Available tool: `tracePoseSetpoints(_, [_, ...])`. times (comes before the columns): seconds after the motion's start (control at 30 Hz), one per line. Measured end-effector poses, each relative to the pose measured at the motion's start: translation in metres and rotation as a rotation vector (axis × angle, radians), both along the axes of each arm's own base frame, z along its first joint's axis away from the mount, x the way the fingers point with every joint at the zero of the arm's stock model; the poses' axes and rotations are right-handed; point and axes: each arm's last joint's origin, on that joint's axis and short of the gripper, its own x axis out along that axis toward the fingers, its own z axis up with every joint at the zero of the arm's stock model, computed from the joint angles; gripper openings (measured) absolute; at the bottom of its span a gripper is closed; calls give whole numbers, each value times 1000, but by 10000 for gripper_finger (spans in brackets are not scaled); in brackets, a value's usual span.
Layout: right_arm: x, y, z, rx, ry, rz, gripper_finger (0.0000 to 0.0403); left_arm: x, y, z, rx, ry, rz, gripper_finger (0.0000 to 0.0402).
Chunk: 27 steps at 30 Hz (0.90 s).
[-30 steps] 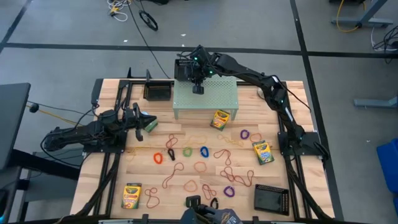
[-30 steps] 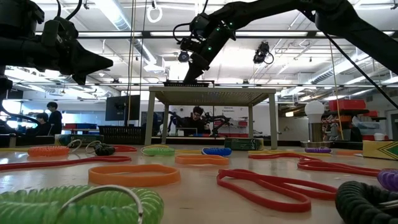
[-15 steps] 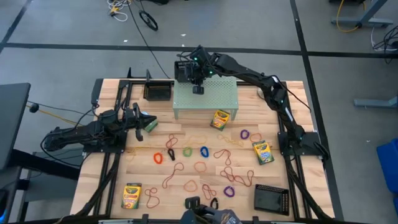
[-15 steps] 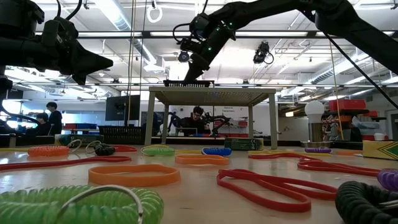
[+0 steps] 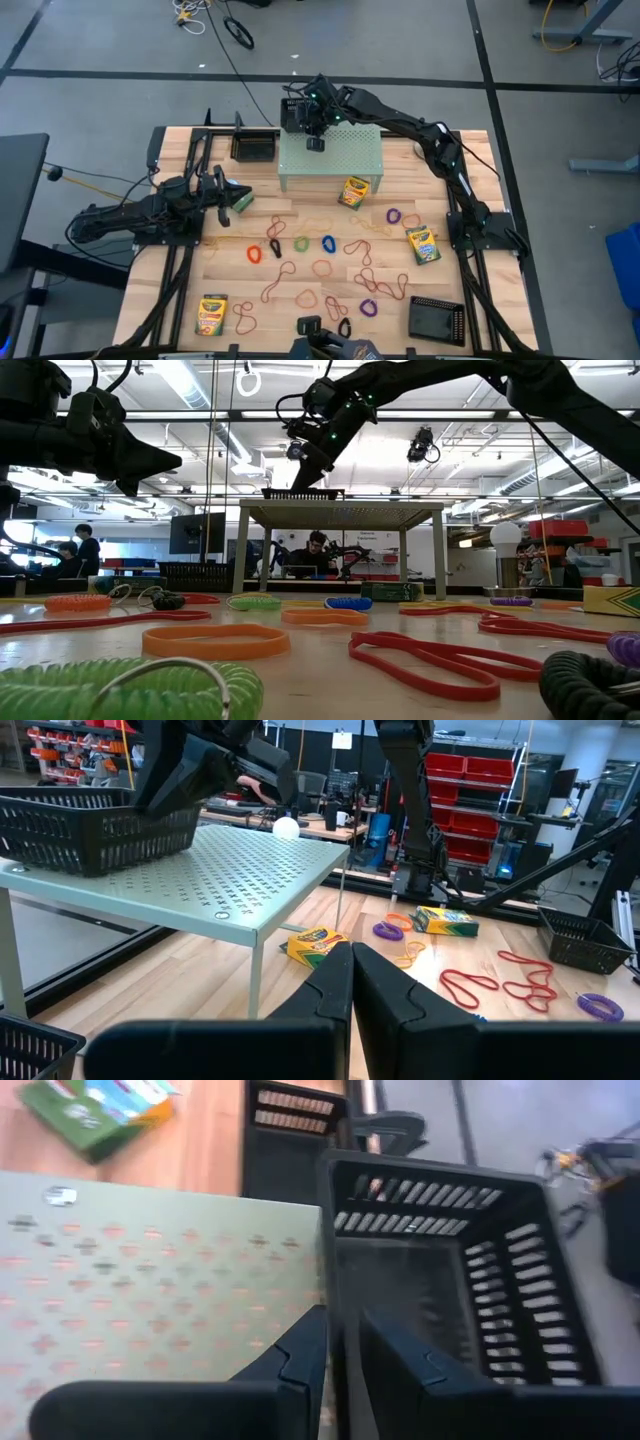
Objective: Pick & Place Office Desk Supplies
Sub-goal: Put the top right black bin on the shelf, then put the top black bin on the shelf
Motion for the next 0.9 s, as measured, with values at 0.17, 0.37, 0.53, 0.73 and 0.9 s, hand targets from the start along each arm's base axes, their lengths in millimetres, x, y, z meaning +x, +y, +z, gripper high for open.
tracePoseSetpoints(0.17, [1, -1, 2, -2, -25, -31, 75, 0, 0, 0, 0, 0, 0, 11])
tracePoseSetpoints(0.37, [5, 6, 7, -45, -41, -64, 111, 0, 0, 0, 0, 0, 0, 11])
tracePoseSetpoints(0.53, [7, 23, 16, -56, -41, -31, 145, 0, 0, 0, 0, 0, 0, 11])
tracePoseSetpoints(0.73, [-9, 47, 33, 3, 38, -14, 107, 0, 0, 0, 0, 0, 3, 11])
tracePoseSetpoints(0.9, [-20, 68, 34, 243, 96, 79, 14, 0, 0, 0, 0, 0, 3, 11])
